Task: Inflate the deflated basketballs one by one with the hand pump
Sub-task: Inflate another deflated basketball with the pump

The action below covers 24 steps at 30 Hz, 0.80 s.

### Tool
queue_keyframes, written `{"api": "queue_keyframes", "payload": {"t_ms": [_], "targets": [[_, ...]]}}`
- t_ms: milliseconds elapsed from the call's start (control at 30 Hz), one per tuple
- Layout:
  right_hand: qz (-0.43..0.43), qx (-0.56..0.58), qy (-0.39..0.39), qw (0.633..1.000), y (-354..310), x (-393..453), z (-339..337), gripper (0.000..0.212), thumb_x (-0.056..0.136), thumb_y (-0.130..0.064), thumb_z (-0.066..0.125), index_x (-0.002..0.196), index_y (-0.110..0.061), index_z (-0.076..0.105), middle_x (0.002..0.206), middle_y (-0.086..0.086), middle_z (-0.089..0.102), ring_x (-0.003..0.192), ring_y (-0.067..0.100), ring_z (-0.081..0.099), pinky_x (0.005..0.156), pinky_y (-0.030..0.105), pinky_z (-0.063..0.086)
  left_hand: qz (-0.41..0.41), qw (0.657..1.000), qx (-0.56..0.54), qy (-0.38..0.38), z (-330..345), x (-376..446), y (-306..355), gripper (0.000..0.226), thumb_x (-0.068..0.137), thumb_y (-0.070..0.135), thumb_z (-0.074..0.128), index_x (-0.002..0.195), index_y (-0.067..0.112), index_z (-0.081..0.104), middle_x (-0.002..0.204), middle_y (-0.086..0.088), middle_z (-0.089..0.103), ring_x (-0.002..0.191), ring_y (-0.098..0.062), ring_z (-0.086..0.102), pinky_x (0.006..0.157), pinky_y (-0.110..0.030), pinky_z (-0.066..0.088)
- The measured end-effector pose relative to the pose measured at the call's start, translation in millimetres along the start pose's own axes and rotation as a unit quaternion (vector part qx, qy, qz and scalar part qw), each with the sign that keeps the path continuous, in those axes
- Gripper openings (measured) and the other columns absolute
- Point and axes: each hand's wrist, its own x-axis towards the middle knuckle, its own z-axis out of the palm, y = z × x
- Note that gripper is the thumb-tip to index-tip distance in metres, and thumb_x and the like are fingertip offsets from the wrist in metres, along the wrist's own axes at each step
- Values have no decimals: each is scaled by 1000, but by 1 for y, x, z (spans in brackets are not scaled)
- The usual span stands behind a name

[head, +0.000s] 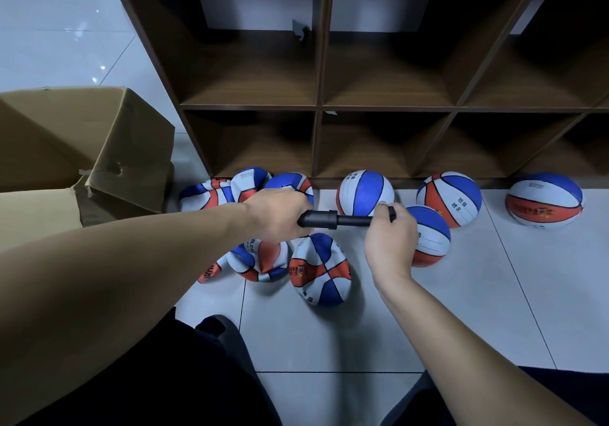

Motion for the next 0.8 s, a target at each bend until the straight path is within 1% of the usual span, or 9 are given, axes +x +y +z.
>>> {"api": "queue_keyframes", "payload": {"t_ms": [100, 233, 300, 400, 567, 633, 667, 767, 800], "targets": [[-17, -7, -15, 1000, -5, -5, 3, 36, 106, -21, 51, 72, -12, 45, 66, 6, 46, 60, 20, 40, 57, 37, 34, 7, 1000, -7, 6, 0, 1, 7, 24, 100, 42, 65, 85, 24, 65, 75, 0, 67, 66, -17, 61, 55, -30, 40], [-20, -15, -47, 999, -4, -12, 8, 38, 108, -24, 50, 73, -11, 44, 65, 3, 45, 62, 20, 41, 59, 39, 35, 20, 1000, -12, 8, 2, 3, 13, 24, 100, 41, 64, 80, 26, 63, 70, 3, 65, 65, -18, 63, 55, -30, 42], [-19, -12, -60, 998, -4, -16, 9, 38, 109, -25, 49, 73, -13, 45, 66, 1, 45, 62, 18, 42, 58, 34, 35, 29, 1000, -10, 4, 3, 3, 17, 24, 99, 39, 64, 79, 26, 62, 68, 4, 63, 63, -16, 60, 55, -30, 41], [-26, -21, -65, 997, -2, -21, 11, 38, 111, -26, 49, 76, -12, 48, 67, 1, 47, 62, 16, 43, 52, 20, 36, 43, 999, -4, -1, 2, 4, 21, 24, 100, 38, 63, 79, 25, 62, 67, 5, 61, 61, -15, 58, 56, -31, 42], [-35, -29, -75, 996, -2, -21, 10, 38, 112, -26, 49, 76, -16, 49, 68, -1, 49, 62, 13, 46, 50, 12, 37, 49, 999, -5, -6, 1, 6, 15, 22, 99, 40, 65, 81, 27, 63, 69, 4, 64, 64, -17, 62, 58, -32, 48], [-39, -35, -82, 995, -3, -18, 9, 39, 112, -27, 49, 75, -16, 47, 66, -2, 47, 59, 11, 46, 50, 14, 37, 52, 999, -14, -3, 1, 7, 13, 23, 98, 42, 66, 81, 27, 63, 70, 3, 65, 64, -17, 63, 58, -33, 49], [-40, -36, -82, 995, -3, -15, 8, 40, 111, -28, 49, 74, -15, 46, 66, -2, 46, 57, 11, 44, 50, 18, 36, 52, 998, -17, -1, 1, 7, 11, 24, 98, 44, 66, 81, 26, 63, 70, 3, 65, 64, -18, 63, 57, -33, 49], [-20, -30, -55, 998, 0, 0, -3, 40, 108, -25, 52, 70, -14, 45, 66, 1, 47, 62, 18, 43, 61, 37, 36, 38, 999, -13, -3, 1, 8, 0, 24, 97, 45, 68, 82, 27, 63, 71, 2, 65, 66, -17, 64, 60, -37, 51], [-6, -25, -41, 999, 2, 7, -8, 39, 106, -24, 53, 69, -15, 45, 66, 1, 47, 63, 21, 42, 62, 39, 36, 28, 1000, -10, -6, 0, 7, -6, 23, 96, 45, 69, 83, 27, 63, 71, 3, 65, 67, -17, 64, 62, -39, 53]]}}
